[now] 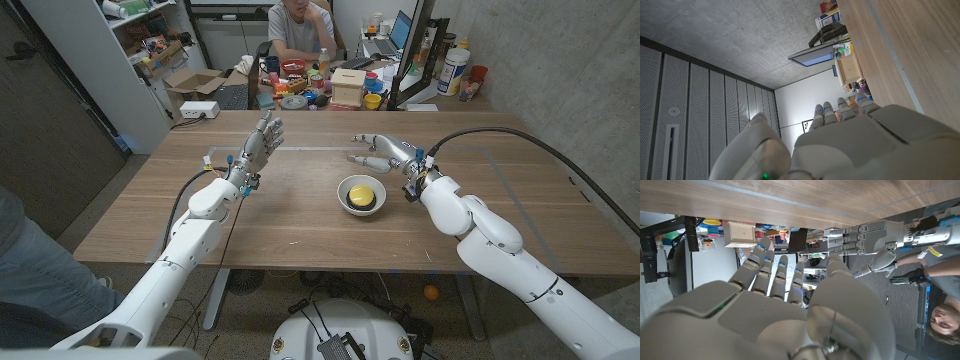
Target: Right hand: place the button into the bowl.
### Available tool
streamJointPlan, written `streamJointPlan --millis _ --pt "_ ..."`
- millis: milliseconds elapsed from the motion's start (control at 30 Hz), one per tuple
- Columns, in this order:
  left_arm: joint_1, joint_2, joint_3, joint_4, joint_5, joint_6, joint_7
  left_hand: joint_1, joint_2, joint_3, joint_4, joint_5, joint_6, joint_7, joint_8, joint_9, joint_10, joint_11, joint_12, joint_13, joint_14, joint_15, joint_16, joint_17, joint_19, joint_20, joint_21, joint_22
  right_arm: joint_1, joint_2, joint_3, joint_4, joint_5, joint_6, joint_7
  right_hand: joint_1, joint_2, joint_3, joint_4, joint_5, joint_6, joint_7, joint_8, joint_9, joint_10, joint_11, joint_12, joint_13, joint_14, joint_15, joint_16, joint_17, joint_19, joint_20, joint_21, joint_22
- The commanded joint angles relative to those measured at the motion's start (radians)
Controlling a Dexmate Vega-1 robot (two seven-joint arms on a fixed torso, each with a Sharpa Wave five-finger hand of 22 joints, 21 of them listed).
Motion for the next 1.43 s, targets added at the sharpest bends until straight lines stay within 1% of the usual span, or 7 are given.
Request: streamJointPlan --millis 33,267,467,667,867,1133,1433 --pt "0.015 0.025 0.008 -0.038 0.022 -0.007 0.029 0.004 0.008 -0.005 0.003 0.002 0.005 0.001 0.007 0.004 0.003 -0.004 0.004 0.0 -0.007 -0.005 0.005 0.003 -0.008 -0.001 0.004 0.002 0.003 0.058 0.074 0.121 0.253 0.209 -0.144 -0.07 0.002 -0.025 0.041 -0.004 -0.011 0.012 -0.001 0.004 0.007 0.018 0.008 0.002 -0.004 0.004 0.008 0.004 -0.016 0.0 -0.001 0.005" --pt "0.024 0.056 0.006 -0.075 0.033 -0.02 0.033 0.005 0.009 -0.007 0.003 0.002 0.003 0.002 0.006 0.004 0.004 -0.001 0.004 0.0 -0.008 -0.003 0.004 0.003 -0.011 -0.005 0.003 0.002 0.005 0.09 0.08 0.166 0.377 0.316 -0.214 -0.136 -0.016 -0.06 0.068 0.0 -0.008 0.039 0.003 0.001 0.045 0.036 0.023 0.001 0.049 0.004 0.027 0.0 0.035 -0.018 0.02 0.002" --pt "0.049 0.072 -0.008 -0.1 0.031 -0.042 0.054 0.005 0.009 -0.007 0.003 0.002 0.005 0.003 0.006 0.004 0.004 0.0 0.003 0.0 -0.007 -0.004 0.005 0.003 -0.011 -0.006 0.003 0.003 0.017 0.095 0.068 0.195 0.443 0.347 -0.228 -0.149 -0.02 -0.067 0.073 0.001 -0.007 0.041 0.003 0.0 0.05 0.037 0.024 0.0 0.056 0.007 0.028 -0.001 0.042 -0.019 0.022 0.002" --pt "0.068 0.093 -0.021 -0.115 0.024 -0.053 0.061 0.006 0.01 -0.008 0.003 0.002 0.005 0.003 0.006 0.004 0.005 -0.002 0.004 0.0 -0.008 -0.005 0.004 0.003 -0.012 -0.007 0.003 0.003 0.041 0.086 0.037 0.229 0.443 0.362 -0.235 -0.16 -0.023 -0.073 0.077 0.002 -0.003 0.04 0.005 0.0 0.061 0.035 0.028 0.0 0.065 0.006 0.029 -0.001 0.047 -0.019 0.023 0.001" --pt "0.072 0.113 -0.024 -0.119 0.024 -0.068 0.056 0.006 0.011 -0.009 0.003 0.002 0.006 0.003 0.006 0.004 0.005 -0.003 0.004 0.0 -0.007 -0.005 0.005 0.002 -0.013 -0.008 0.003 0.003 0.062 0.088 0.015 0.244 0.449 0.352 -0.235 -0.17 -0.025 -0.079 0.081 0.004 0.003 0.039 0.007 -0.001 0.073 0.036 0.032 0.0 0.077 0.005 0.032 -0.002 0.055 -0.02 0.025 0.001" --pt "0.082 0.135 -0.036 -0.121 -0.001 -0.083 0.036 0.007 0.011 -0.01 0.003 0.002 0.01 0.002 0.007 0.004 0.006 -0.001 0.004 0.0 -0.007 -0.005 0.004 0.002 -0.013 -0.009 0.003 0.003 0.053 0.094 -0.004 0.221 0.416 0.307 -0.269 -0.179 -0.027 -0.083 0.084 0.006 0.009 0.037 0.009 -0.001 0.078 0.034 0.033 -0.001 0.084 0.003 0.032 -0.004 0.06 -0.019 0.026 0.001" --pt "0.087 0.127 -0.04 -0.104 -0.019 -0.119 0.037 0.008 0.012 -0.011 0.002 0.002 0.012 0.002 0.008 0.004 0.007 -0.001 0.004 0.0 -0.007 -0.005 0.005 0.002 -0.013 -0.009 0.003 0.003 0.076 0.094 -0.031 0.221 0.407 0.276 -0.249 -0.184 -0.027 -0.086 0.085 0.008 0.016 0.035 0.011 -0.001 0.082 0.029 0.034 -0.001 0.088 0.005 0.031 -0.005 0.06 -0.014 0.025 0.0"
